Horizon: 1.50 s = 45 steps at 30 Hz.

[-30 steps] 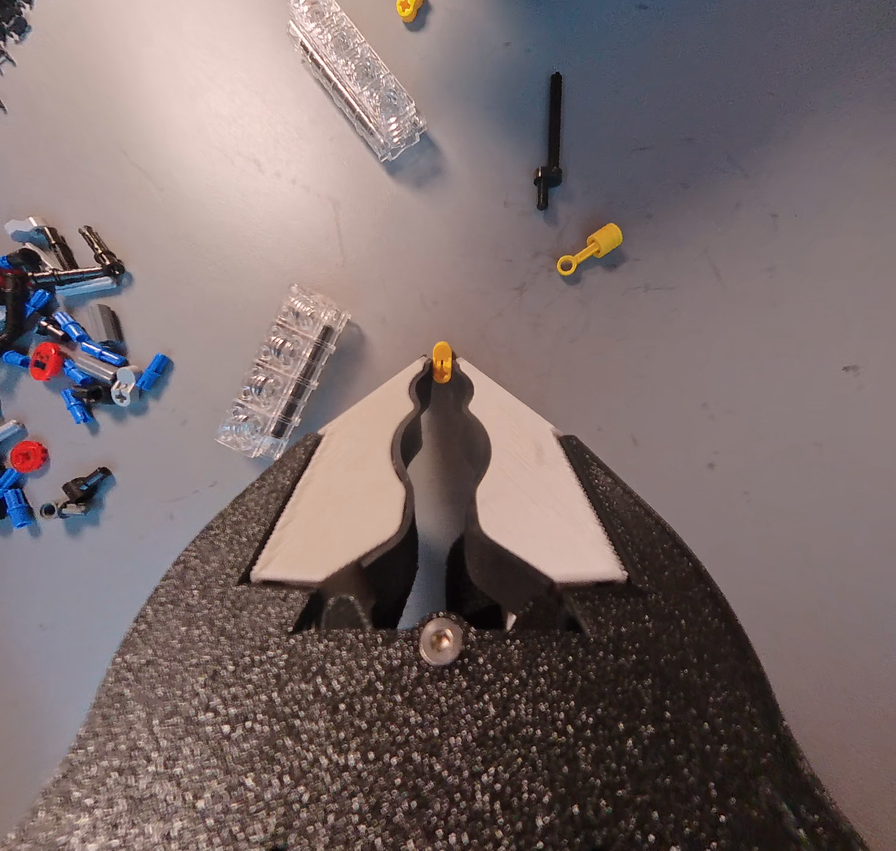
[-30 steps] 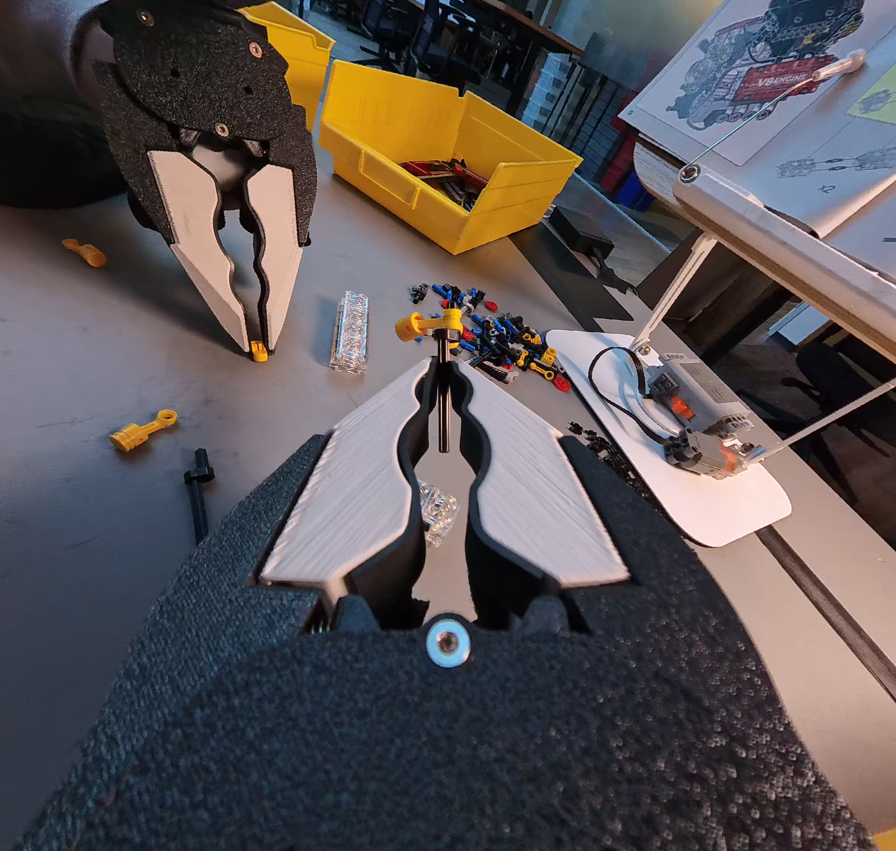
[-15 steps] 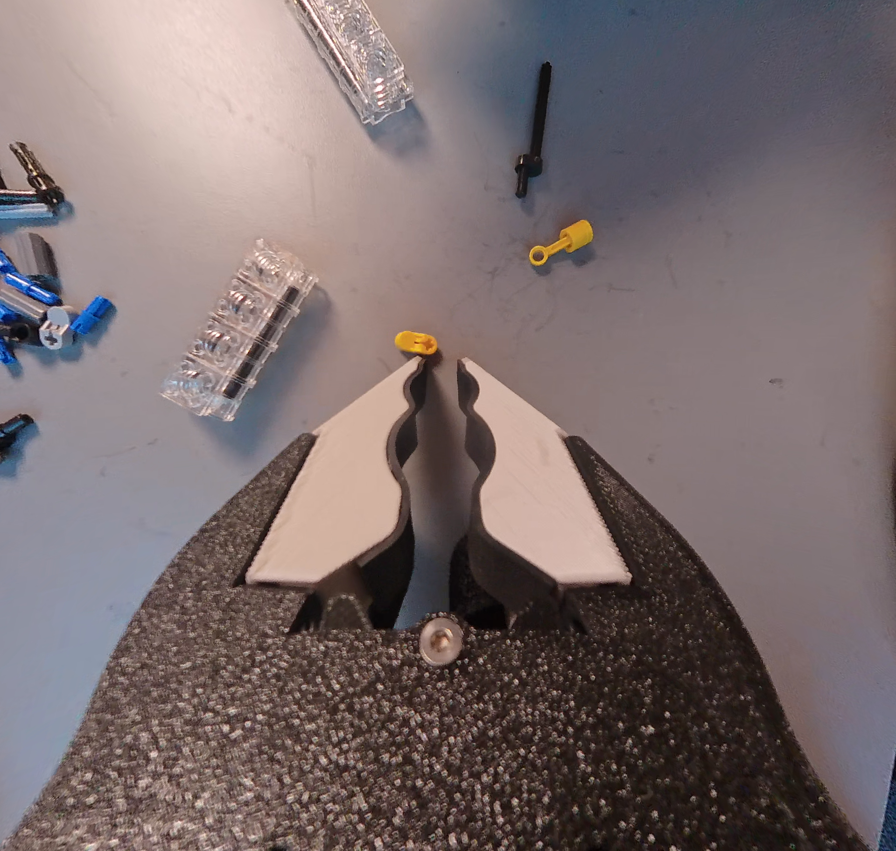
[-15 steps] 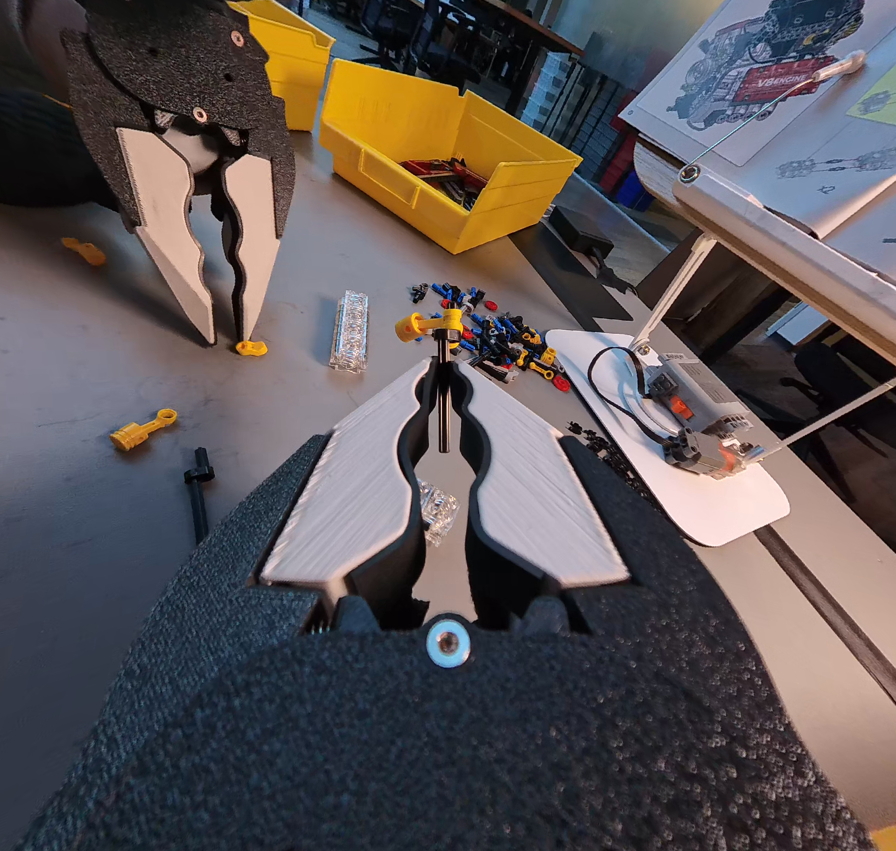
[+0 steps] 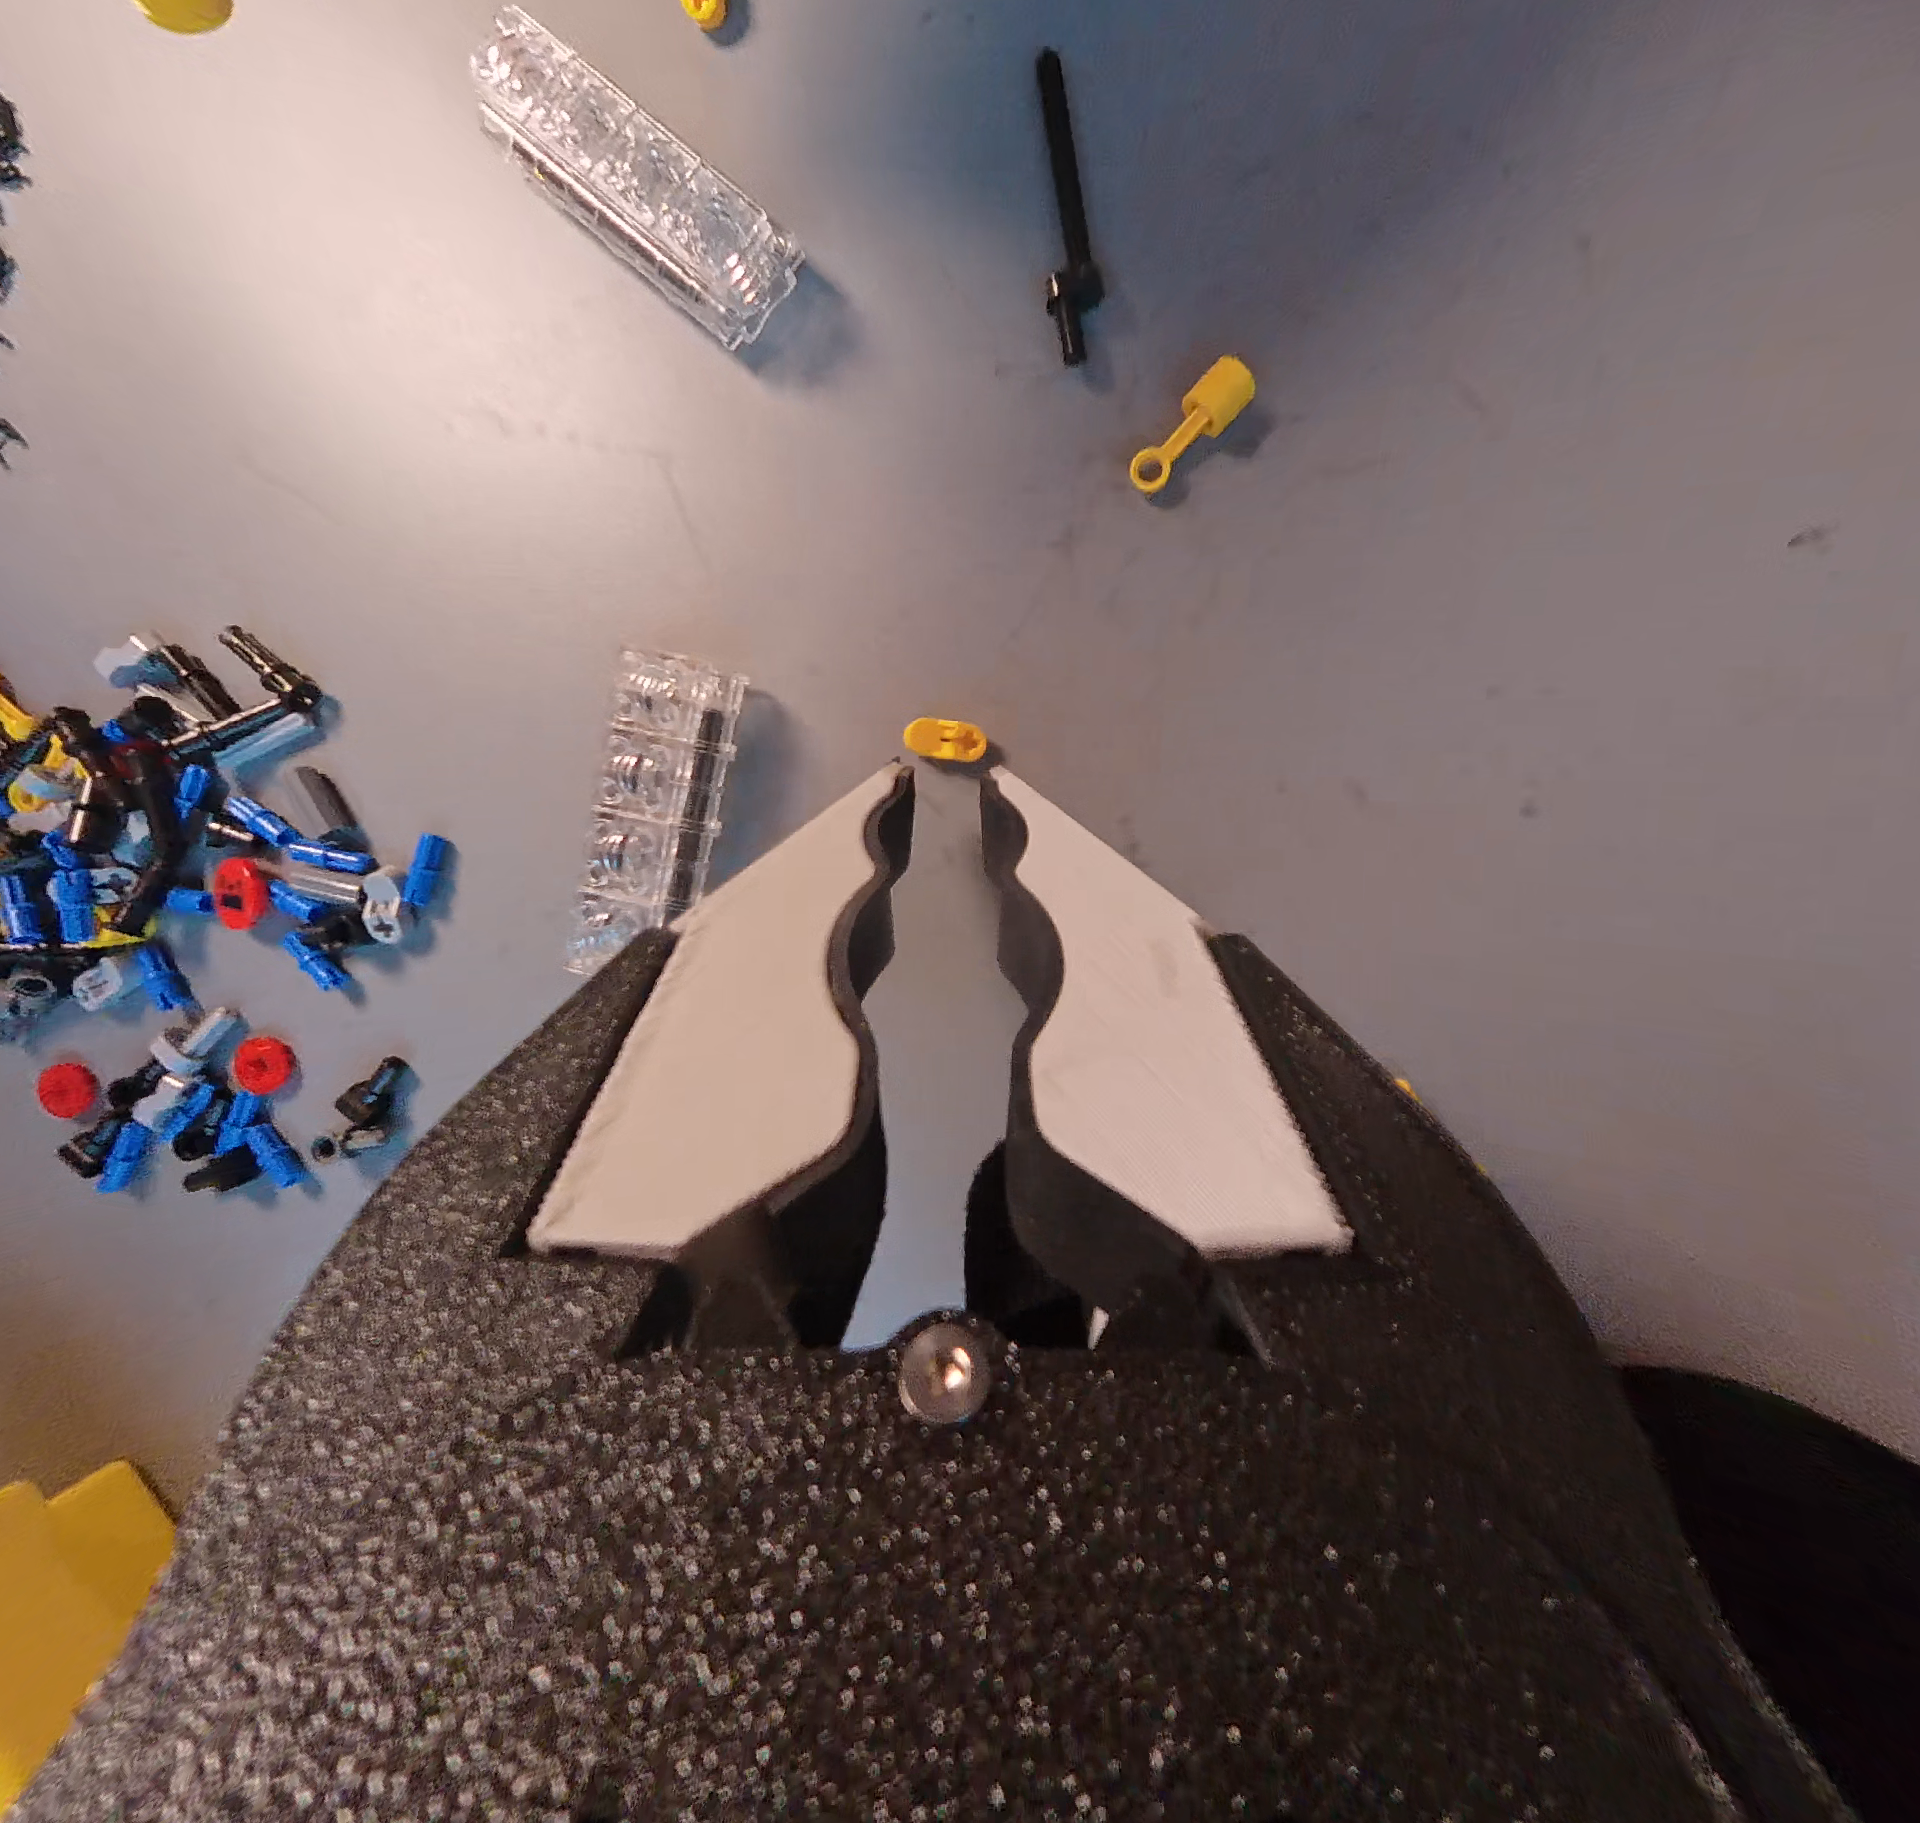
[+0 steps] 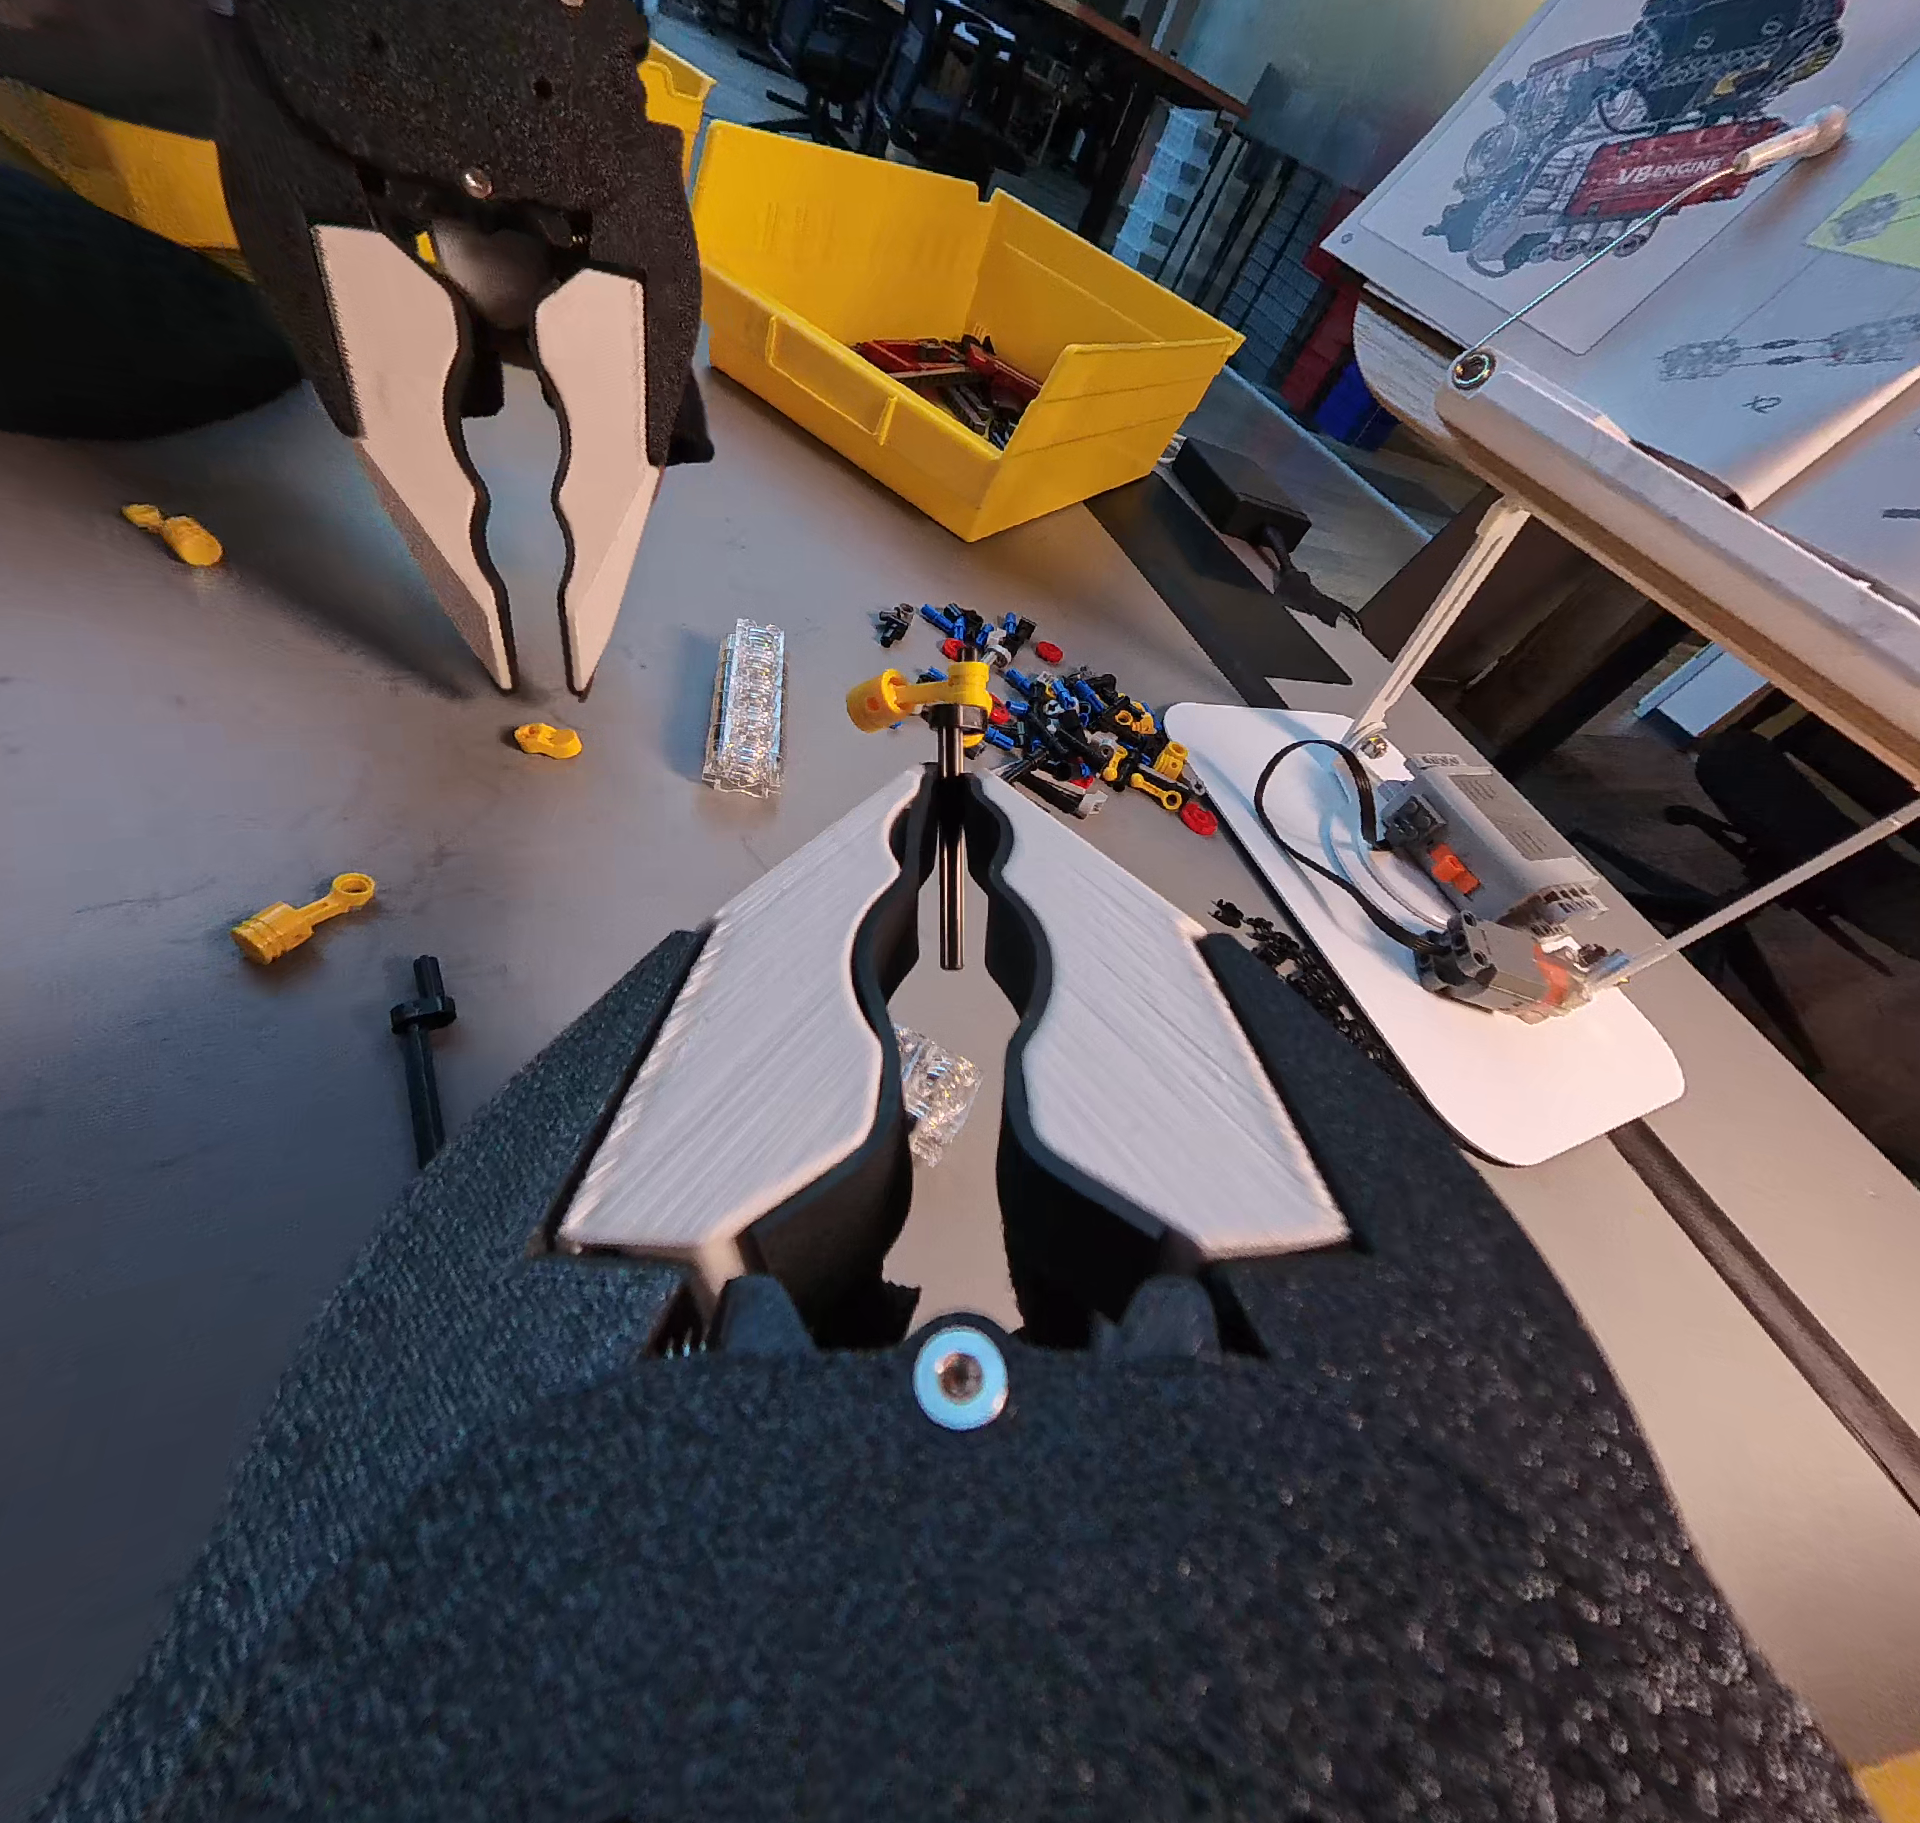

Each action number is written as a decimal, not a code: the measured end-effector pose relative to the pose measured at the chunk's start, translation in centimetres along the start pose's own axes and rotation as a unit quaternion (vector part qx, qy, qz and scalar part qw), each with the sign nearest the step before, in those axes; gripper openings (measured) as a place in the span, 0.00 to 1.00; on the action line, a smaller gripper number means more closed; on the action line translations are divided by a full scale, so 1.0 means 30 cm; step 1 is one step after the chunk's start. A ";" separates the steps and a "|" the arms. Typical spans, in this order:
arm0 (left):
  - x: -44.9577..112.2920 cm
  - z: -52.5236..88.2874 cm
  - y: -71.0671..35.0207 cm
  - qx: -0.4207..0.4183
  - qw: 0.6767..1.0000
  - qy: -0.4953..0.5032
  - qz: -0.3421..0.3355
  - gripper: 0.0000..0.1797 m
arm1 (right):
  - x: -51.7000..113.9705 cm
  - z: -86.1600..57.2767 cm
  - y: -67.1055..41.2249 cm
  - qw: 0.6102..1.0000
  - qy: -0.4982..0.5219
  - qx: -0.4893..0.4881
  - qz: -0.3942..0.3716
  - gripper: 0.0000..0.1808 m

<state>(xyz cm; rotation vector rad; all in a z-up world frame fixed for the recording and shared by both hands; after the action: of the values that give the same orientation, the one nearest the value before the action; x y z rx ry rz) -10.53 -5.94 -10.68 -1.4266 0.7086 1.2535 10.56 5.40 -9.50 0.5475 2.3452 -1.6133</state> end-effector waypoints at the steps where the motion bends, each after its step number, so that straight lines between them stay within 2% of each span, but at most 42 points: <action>1: 0.005 0.010 0.000 0.012 1.000 -0.004 0.008 0.06 | -0.001 -0.001 0.001 1.000 0.001 0.001 0.000 0.02; 6: 0.028 0.024 -0.019 0.050 0.998 -0.014 0.018 0.06 | -0.005 -0.006 0.001 1.000 0.002 0.002 -0.001 0.02; 20: 0.026 0.035 -0.029 0.058 0.998 0.013 0.004 0.08 | -0.002 -0.005 0.001 1.000 -0.001 0.004 -0.001 0.02; 27: 0.033 0.037 -0.046 0.099 0.995 0.030 0.008 0.08 | -0.001 -0.004 0.000 1.000 -0.001 0.004 -0.001 0.02; 37: 0.053 0.033 -0.052 0.104 0.994 0.035 0.011 0.03 | 0.004 0.003 0.001 1.000 -0.001 -0.011 0.006 0.02; 41: 0.041 0.027 -0.049 0.084 0.996 0.014 -0.032 0.03 | -0.001 0.008 -0.006 1.000 -0.002 -0.019 -0.002 0.02; 45: -0.033 0.023 -0.061 0.049 0.991 -0.025 -0.124 0.03 | -0.006 0.011 -0.011 1.000 -0.016 -0.019 -0.014 0.02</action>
<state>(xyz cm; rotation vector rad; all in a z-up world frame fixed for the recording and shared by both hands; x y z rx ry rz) -9.36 -5.01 -9.10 -1.3512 0.5331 1.0436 10.57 4.96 -9.28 0.4797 2.3664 -1.5729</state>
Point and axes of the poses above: each gripper's, where its closed fingertips meet, x out along the fingers, y out of its underside, z = x × y across the jaws, the point moved 10 cm from there along -x, back along the fingers, and after that the axes turned 12 degrees about z, right-handed, at the moved point
